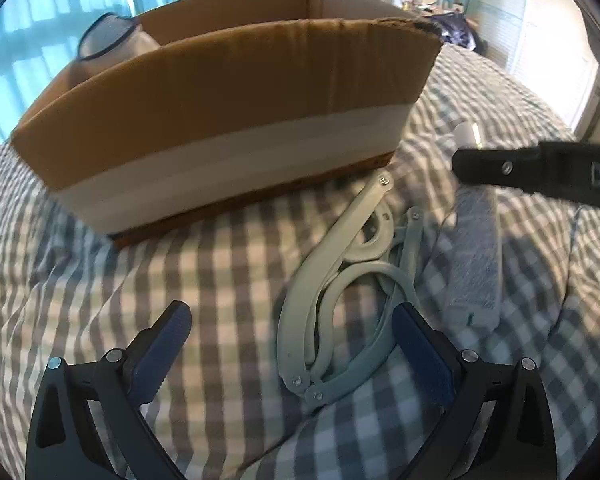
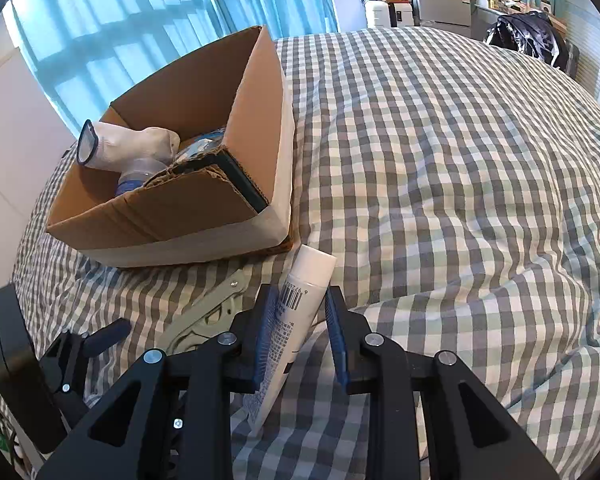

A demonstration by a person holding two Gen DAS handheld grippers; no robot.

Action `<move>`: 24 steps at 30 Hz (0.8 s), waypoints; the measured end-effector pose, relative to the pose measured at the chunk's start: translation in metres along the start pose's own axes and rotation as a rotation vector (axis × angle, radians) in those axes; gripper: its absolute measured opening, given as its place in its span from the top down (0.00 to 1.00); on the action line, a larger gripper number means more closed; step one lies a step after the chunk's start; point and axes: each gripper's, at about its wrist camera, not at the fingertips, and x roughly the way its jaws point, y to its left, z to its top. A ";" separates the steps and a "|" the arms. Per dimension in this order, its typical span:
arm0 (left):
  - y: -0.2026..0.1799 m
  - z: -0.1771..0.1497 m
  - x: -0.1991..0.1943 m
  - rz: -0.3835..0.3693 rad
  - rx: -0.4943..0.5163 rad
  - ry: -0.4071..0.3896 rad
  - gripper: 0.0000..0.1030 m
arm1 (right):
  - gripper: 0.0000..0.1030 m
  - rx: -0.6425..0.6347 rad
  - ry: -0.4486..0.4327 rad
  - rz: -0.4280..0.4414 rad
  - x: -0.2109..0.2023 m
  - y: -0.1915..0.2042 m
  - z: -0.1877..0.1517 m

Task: Organize objects
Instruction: 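Grasp the green folding hanger with the left tool while the right tool grasps the white tube, then carry the hanger and tube into the box and release both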

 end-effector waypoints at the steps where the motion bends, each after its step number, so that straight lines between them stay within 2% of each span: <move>1: -0.004 0.003 -0.001 -0.021 0.016 -0.015 0.00 | 0.75 0.002 0.001 0.001 0.002 0.001 0.000; 3: -0.010 0.007 -0.001 -0.056 0.047 -0.030 0.05 | 0.75 0.007 0.002 0.000 0.004 0.002 0.001; 4: -0.015 0.008 0.001 -0.078 0.068 -0.031 0.16 | 0.75 0.006 0.004 -0.001 0.005 0.002 0.001; 5: -0.017 0.009 0.004 -0.095 0.079 -0.026 0.32 | 0.75 0.003 0.005 -0.002 0.007 0.004 0.001; 7: -0.023 0.009 0.007 -0.157 0.097 -0.019 0.49 | 0.75 -0.003 0.007 -0.004 0.009 0.006 0.002; 9: -0.020 0.011 0.006 -0.145 0.094 -0.020 0.60 | 0.75 -0.006 0.008 -0.004 0.011 0.008 0.002; 10: -0.017 0.012 0.009 -0.138 0.087 0.000 0.75 | 0.75 -0.006 0.008 -0.003 0.011 0.008 0.002; 13: -0.009 0.010 0.011 -0.172 0.031 0.016 0.77 | 0.75 -0.014 -0.001 0.002 0.010 0.012 0.002; 17: -0.008 0.004 -0.003 -0.115 0.007 0.008 0.77 | 0.75 -0.045 -0.024 0.004 -0.002 0.014 0.000; 21: 0.001 -0.004 -0.025 -0.021 -0.034 0.004 0.77 | 0.76 -0.083 -0.054 0.013 -0.027 0.015 -0.006; 24: 0.013 -0.009 -0.046 -0.052 -0.122 -0.007 0.77 | 0.77 -0.115 -0.069 0.024 -0.043 0.027 -0.008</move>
